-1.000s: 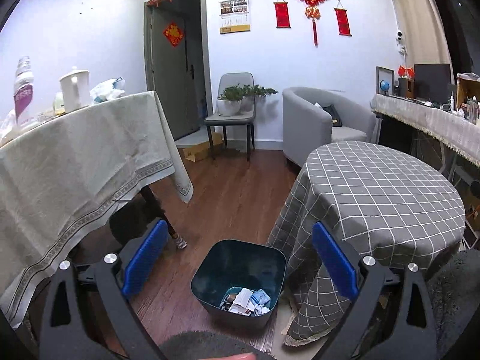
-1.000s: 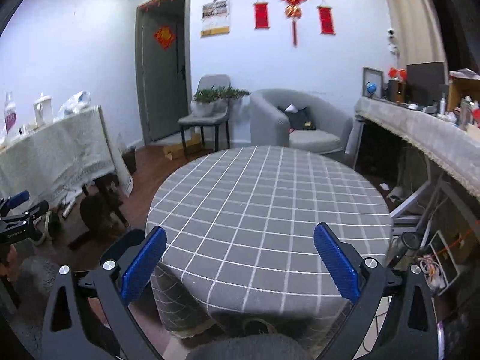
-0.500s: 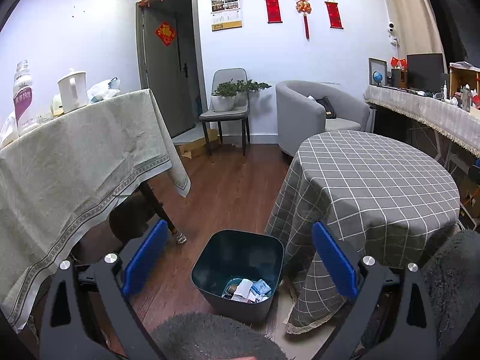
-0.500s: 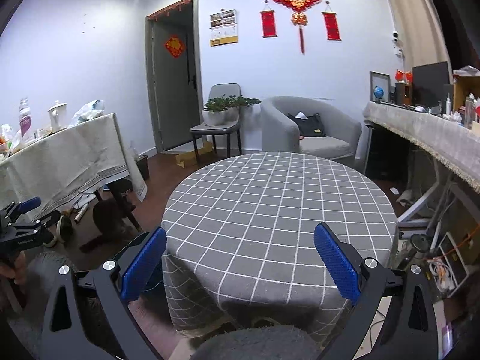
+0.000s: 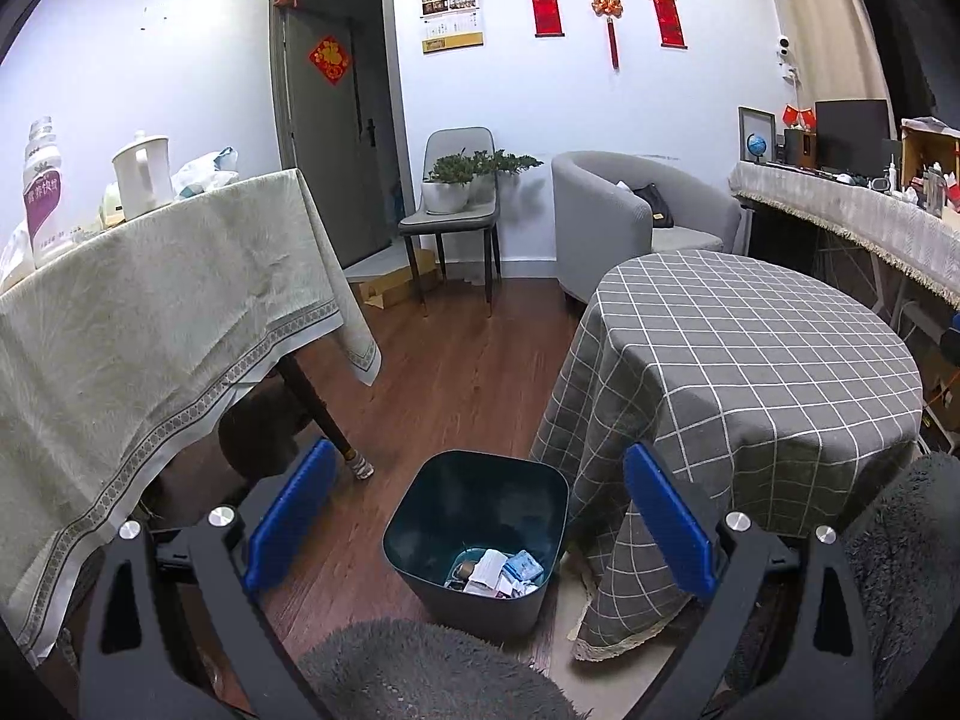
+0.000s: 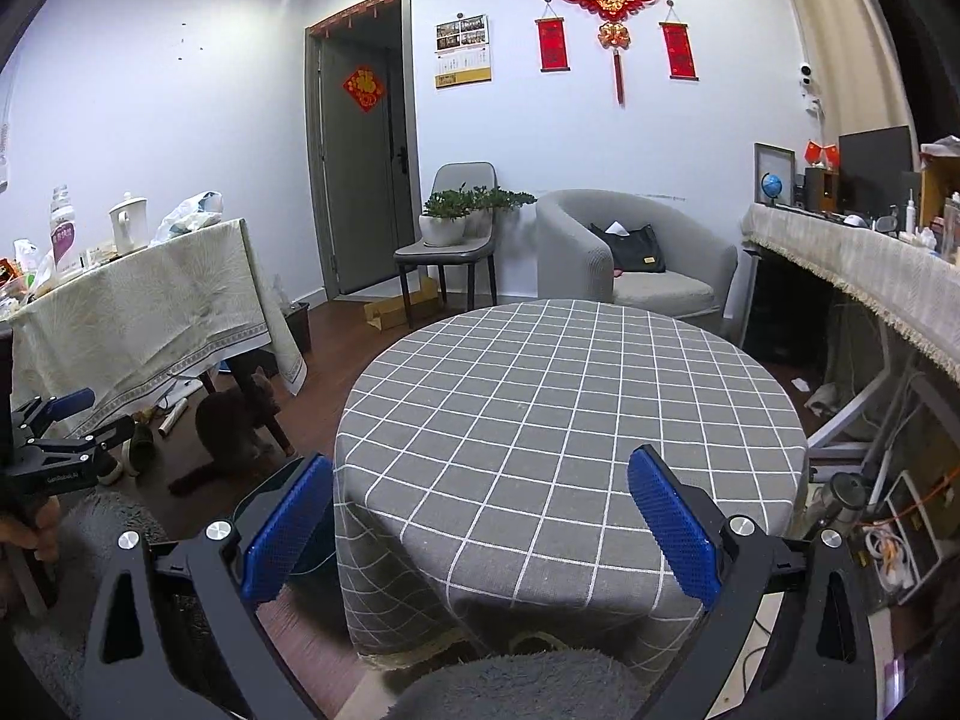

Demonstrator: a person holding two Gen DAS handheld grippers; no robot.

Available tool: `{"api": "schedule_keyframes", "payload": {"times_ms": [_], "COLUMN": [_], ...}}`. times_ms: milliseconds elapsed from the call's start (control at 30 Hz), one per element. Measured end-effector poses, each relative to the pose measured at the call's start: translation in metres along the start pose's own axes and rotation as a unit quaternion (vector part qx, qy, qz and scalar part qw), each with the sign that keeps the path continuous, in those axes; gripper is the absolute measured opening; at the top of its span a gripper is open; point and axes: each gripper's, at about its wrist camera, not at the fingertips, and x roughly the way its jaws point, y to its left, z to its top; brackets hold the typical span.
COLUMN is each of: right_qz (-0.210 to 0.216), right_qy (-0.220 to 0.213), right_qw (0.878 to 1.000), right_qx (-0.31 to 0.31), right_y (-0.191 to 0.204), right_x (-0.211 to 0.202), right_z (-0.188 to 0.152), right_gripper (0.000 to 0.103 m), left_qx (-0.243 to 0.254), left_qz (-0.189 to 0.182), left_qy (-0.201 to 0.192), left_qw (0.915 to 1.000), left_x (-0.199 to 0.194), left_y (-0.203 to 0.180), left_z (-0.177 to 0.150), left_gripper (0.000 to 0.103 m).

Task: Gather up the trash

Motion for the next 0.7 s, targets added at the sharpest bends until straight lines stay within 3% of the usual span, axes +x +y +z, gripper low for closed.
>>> {"api": "schedule_keyframes", "payload": {"times_ms": [700], "right_qz": [-0.002], "right_qy": [0.006], "right_qw": [1.000], "right_qx": [-0.005], "right_y": [0.0001], "right_x": [0.0020], "right_z": [-0.0032], "right_gripper": [0.099], "left_qx": [0.002], "left_qz": [0.001], "left_qy": [-0.002], "left_qw": [1.0000], "left_x": [0.0005], "left_y": [0.0005], "left_z": [-0.0021], "left_gripper": [0.099]}}
